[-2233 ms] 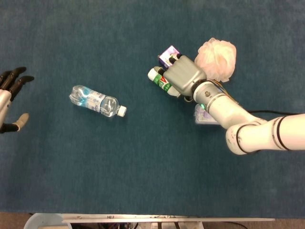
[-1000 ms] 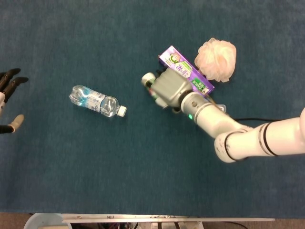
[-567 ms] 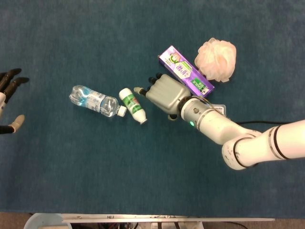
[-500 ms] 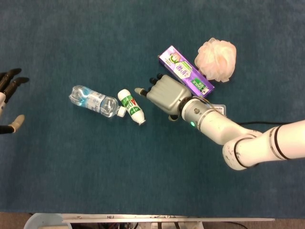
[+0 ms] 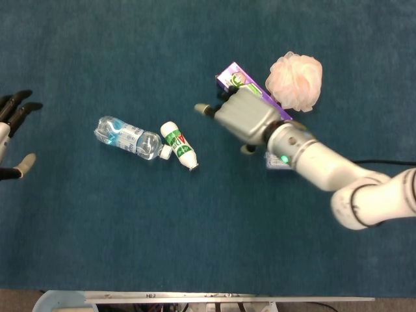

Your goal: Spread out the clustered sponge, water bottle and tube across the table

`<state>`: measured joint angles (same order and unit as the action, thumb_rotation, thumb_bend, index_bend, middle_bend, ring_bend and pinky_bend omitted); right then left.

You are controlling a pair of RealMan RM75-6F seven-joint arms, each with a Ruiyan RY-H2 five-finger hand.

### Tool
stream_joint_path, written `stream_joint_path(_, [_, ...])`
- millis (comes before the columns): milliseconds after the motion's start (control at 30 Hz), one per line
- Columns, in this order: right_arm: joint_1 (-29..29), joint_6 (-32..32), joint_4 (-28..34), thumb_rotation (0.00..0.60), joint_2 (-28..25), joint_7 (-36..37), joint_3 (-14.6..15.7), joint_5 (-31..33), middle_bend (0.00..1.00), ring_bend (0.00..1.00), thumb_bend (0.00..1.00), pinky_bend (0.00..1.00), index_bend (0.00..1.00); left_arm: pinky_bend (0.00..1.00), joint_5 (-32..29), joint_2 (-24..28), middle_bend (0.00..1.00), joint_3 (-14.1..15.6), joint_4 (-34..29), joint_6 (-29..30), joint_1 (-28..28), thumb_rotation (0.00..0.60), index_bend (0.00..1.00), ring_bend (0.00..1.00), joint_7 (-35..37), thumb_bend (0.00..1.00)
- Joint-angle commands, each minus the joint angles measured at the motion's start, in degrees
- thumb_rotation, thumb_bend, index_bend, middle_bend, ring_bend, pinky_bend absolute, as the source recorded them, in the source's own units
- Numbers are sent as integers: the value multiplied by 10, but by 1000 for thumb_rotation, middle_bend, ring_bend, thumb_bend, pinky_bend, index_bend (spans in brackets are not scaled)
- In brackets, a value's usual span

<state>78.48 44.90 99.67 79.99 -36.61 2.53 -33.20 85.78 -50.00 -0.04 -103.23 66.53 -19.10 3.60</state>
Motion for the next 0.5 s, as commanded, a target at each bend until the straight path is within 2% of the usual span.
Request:
stream_joint_path(33, [-18, 11, 8, 599, -23, 15, 3, -17, 379, 147, 133, 180, 12, 205, 2, -1, 73, 0, 1, -1, -1, 600, 139, 89, 1, 316])
stream_joint_path(500, [-66, 24, -29, 599, -77, 37, 18, 11, 342, 147, 133, 182, 21, 204, 10, -2, 73, 0, 5, 16, 7, 600, 139, 89, 9, 316])
